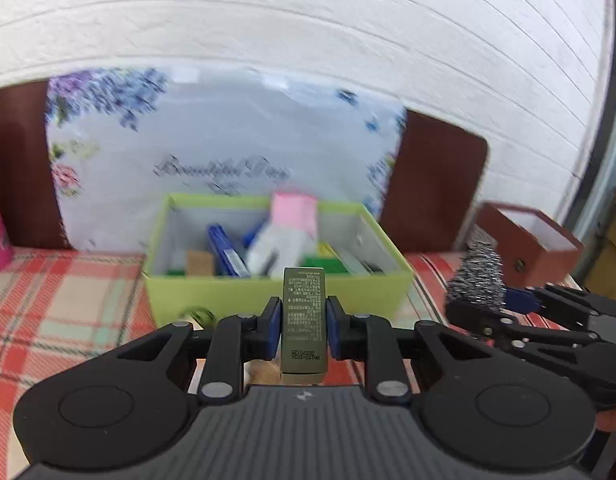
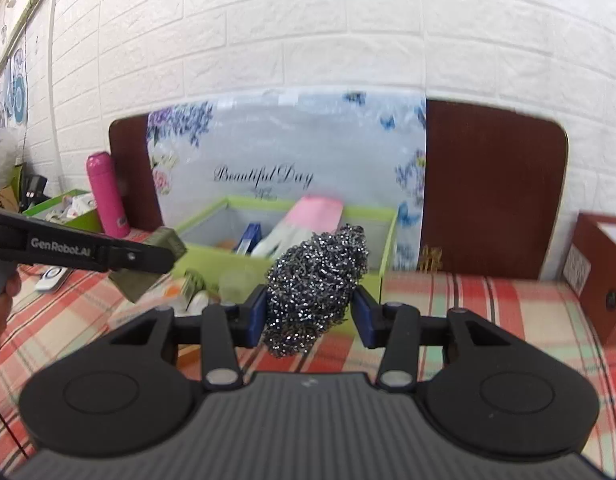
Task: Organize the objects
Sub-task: 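Lower the olive box and steel scrubber into the lime-green box and release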
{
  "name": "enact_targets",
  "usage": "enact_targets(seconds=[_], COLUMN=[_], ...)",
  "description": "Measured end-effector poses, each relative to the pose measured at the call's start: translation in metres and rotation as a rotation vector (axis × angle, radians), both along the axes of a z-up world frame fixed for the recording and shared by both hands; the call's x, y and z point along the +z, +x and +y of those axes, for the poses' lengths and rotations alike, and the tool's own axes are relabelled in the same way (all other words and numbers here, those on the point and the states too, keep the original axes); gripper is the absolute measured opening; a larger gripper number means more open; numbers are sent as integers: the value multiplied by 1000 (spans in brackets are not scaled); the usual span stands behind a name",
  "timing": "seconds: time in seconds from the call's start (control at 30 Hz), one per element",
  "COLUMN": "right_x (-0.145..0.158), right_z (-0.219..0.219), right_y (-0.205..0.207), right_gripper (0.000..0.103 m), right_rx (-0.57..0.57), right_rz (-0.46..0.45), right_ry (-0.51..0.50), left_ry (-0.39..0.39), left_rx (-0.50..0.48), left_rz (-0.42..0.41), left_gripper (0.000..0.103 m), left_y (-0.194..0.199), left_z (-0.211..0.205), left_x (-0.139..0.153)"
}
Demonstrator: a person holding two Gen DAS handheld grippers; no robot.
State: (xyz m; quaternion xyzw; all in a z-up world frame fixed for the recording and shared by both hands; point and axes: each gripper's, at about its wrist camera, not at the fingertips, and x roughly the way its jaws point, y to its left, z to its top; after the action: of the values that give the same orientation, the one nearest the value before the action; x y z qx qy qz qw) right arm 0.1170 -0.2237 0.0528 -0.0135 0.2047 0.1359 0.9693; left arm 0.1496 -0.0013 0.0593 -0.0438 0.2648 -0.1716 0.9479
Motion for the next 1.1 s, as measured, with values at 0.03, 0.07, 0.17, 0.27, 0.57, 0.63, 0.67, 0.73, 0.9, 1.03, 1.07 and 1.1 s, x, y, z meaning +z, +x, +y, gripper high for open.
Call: enact_targets(seconds=[0.03, 0.07, 0.17, 0.27, 0.57, 0.63, 0.67, 0.73, 0.9, 1.03, 1.07, 1.1], right_x=[4, 6, 8, 2, -34, -45, -48, -50, -46, -36, -32, -28], right_z=[2, 3, 7, 8, 15, 17, 19, 19, 19, 17, 15, 14], right_y=[9, 19, 52, 85, 163, 174, 174, 165, 143, 124, 117, 109], right_gripper=[44, 44, 44, 44, 49, 66, 81, 91, 103, 103, 103, 103], right_rx=[-4, -6, -19, -41, -68, -60, -66, -79, -96, -98, -100, -102], right_rz=[-9, -15, -20, -3, 51, 79, 83, 27, -43, -47, -52, -56], right_ry=[-2, -1, 14, 35, -10, -31, -51, -83, -133, -97, -82, -64], left_ry=[0, 0, 19, 43, 83, 92, 103, 112, 73, 94, 106, 112], left_rx=[15, 29, 61, 92, 128, 133, 143, 184, 186, 172, 170, 171], left_rz=[-5, -8, -16, -16, 34, 24, 33, 15, 24, 38, 37, 37], left_gripper=[23, 23, 23, 23, 24, 42, 58, 80, 81, 81, 81, 81], left_y=[8, 16, 42, 69, 137, 143, 146, 143, 131, 114, 107, 100], left_z=[3, 6, 10, 11, 14, 12, 12, 14, 20, 12, 9, 7], left_x=[3, 7, 12, 10, -21, -27, -30, -33, -36, -26, -21, -17])
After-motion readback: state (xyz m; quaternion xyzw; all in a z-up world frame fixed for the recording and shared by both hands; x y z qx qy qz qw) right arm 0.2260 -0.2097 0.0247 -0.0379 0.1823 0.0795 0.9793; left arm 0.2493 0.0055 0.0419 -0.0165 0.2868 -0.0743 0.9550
